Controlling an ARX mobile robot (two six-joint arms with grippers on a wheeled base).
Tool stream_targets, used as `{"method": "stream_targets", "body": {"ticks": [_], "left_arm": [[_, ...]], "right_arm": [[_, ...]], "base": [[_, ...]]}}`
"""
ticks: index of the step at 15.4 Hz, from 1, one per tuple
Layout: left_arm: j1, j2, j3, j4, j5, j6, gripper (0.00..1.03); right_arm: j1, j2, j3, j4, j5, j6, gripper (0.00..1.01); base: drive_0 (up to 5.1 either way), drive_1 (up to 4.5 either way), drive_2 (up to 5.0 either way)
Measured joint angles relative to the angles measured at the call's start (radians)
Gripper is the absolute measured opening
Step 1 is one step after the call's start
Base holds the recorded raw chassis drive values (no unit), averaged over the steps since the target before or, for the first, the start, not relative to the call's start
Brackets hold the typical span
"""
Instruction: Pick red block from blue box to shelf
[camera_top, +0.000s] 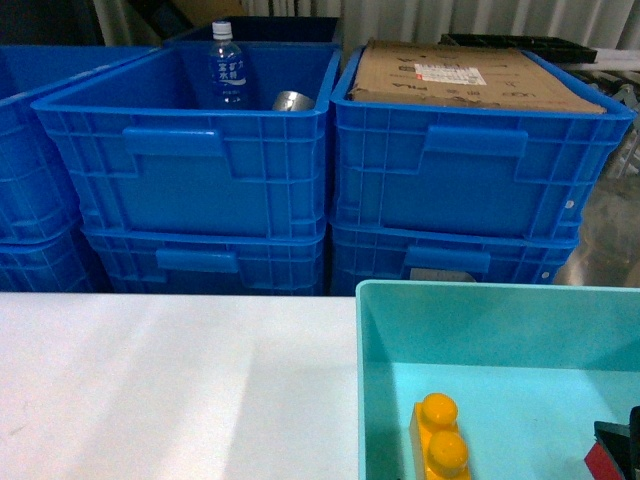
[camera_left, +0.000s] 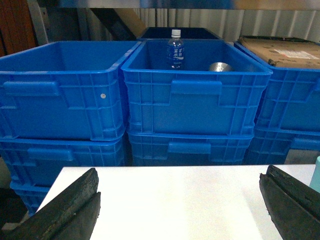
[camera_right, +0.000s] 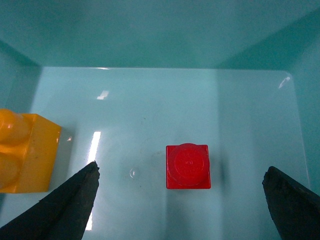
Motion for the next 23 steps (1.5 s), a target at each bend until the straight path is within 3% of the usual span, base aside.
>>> {"method": "stream_targets", "body": {"ticks": [4,10,18,23], "left_arm": [[0.000,0.000,0.000,0.000,0.000,0.000,0.98],[0.000,0.000,0.000,0.000,0.000,0.000,0.98],[0.000,0.000,0.000,0.000,0.000,0.000,0.98],[0.000,0.000,0.000,0.000,0.000,0.000,0.98]], "right_arm": [[0.010,0.099,0.037,0.047,0.011,-0.003,0.98],[-0.037,0.242,0.077,0.120,0.033,-0.024,0.98],[-0.026,0.351,0.098,0.174,0.060,-0.025,0.98],[-0.026,0.383,0.098,0.209,0.048,-0.025,0.98]], "base": [[0.0,0.00,0.0],[0.0,0.00,0.0],[0.0,0.00,0.0],[0.0,0.00,0.0]]}}
